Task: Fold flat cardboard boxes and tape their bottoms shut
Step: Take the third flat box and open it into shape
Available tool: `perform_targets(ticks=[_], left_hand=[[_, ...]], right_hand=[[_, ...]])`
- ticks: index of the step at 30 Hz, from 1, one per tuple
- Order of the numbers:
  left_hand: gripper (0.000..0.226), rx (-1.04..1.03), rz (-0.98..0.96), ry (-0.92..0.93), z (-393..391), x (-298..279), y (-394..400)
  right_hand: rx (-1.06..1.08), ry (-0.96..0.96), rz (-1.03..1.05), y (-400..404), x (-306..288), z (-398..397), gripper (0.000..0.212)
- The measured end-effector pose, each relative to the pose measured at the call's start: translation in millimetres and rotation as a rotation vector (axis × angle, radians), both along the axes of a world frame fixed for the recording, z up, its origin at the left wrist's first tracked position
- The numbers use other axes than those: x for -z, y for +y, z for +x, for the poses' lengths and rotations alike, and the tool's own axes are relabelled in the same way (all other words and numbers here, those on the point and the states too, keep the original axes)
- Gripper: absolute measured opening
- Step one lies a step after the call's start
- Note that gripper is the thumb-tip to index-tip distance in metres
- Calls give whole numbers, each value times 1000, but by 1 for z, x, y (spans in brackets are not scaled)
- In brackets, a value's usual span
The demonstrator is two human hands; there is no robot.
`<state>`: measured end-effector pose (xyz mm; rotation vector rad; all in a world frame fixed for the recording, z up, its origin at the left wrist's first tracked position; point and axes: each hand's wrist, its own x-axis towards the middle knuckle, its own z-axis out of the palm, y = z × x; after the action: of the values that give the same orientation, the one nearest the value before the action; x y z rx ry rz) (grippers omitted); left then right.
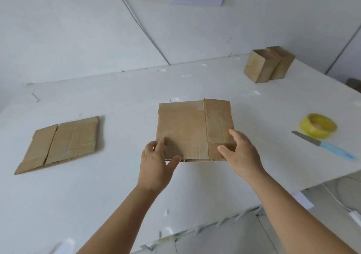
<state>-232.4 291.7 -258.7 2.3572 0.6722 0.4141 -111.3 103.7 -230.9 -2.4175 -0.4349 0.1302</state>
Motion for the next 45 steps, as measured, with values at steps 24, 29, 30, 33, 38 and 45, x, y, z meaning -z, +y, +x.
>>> perform_targets(ticks=[24, 29, 30, 33, 38, 45], left_hand=[[47, 230, -229, -252, 216, -48, -168], [35, 268, -304, -288, 250, -57, -173], [32, 246, -331, -303, 255, -59, -173], [27, 166, -413, -365, 265, -65, -171], [35, 140, -481, -417, 272, -71, -175], [29, -19, -520, -533, 273, -77, -204]], right_hand=[[360, -105, 450, -206, -39, 151, 23], [350, -173, 472, -199, -46, 188, 12], [344, -189, 465, -198, -47, 194, 12], [309, -210, 481, -197, -51, 210, 14], [189, -220, 499, -196, -55, 235, 20], [-7, -240, 456, -208, -57, 269, 19]])
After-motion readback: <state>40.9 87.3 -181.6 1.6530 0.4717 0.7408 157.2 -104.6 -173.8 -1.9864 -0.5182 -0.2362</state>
